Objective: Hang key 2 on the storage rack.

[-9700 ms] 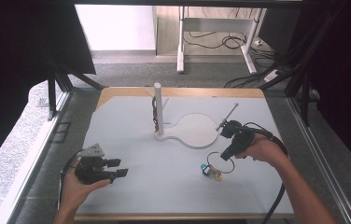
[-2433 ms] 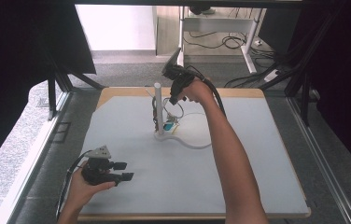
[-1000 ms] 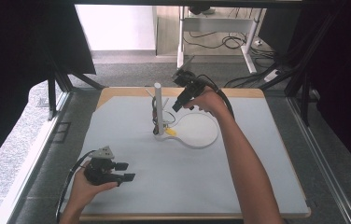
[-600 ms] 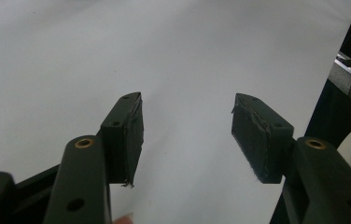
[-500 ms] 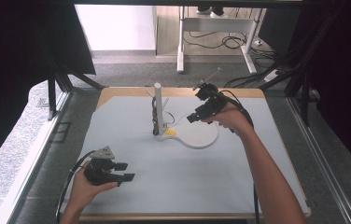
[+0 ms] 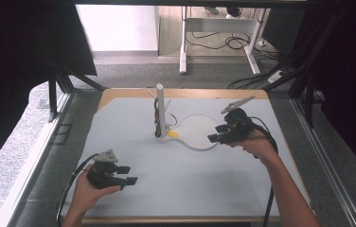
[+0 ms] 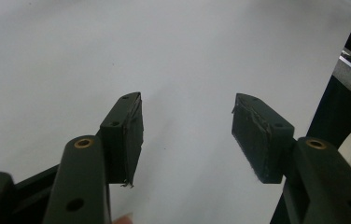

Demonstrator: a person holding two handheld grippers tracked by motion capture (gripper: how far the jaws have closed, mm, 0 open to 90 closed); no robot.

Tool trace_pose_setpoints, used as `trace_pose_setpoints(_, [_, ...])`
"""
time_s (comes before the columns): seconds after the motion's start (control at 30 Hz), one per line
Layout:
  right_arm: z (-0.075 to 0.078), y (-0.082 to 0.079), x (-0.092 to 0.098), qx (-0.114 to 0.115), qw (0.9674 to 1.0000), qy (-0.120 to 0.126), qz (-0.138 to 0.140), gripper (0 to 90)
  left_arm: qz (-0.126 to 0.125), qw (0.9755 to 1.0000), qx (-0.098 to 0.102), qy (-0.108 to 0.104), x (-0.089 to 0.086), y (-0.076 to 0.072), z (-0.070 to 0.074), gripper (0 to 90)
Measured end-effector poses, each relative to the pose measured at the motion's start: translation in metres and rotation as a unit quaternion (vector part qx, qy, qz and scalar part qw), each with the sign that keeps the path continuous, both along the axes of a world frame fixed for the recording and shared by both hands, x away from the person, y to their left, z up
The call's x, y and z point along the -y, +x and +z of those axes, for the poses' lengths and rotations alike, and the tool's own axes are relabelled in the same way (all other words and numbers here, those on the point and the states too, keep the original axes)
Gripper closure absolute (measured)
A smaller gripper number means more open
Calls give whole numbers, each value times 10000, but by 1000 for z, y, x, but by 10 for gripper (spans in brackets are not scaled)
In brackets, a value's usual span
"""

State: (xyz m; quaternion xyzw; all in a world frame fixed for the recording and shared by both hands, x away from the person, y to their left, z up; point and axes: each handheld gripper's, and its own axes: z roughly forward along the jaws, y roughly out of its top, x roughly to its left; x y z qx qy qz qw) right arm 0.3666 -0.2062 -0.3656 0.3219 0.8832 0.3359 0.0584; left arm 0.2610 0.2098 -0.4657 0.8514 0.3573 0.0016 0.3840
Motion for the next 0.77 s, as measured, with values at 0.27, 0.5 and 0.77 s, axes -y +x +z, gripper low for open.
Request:
trace_pose_setpoints(0.27, [-34, -31, 32, 105, 9993, 319, -148, 469, 18, 10000, -19, 38, 0, 0, -2, 437])
trace_pose_setpoints(0.5, [-65, -45, 45, 80, 9989, 360, -284, 481, 46, 10000, -45, 48, 1, 0, -2, 436])
trace_pose_setpoints(0.77, [-68, -50, 42, 203, 9986, 359, -325, 471, 62, 10000, -13, 19, -2, -1, 0, 432])
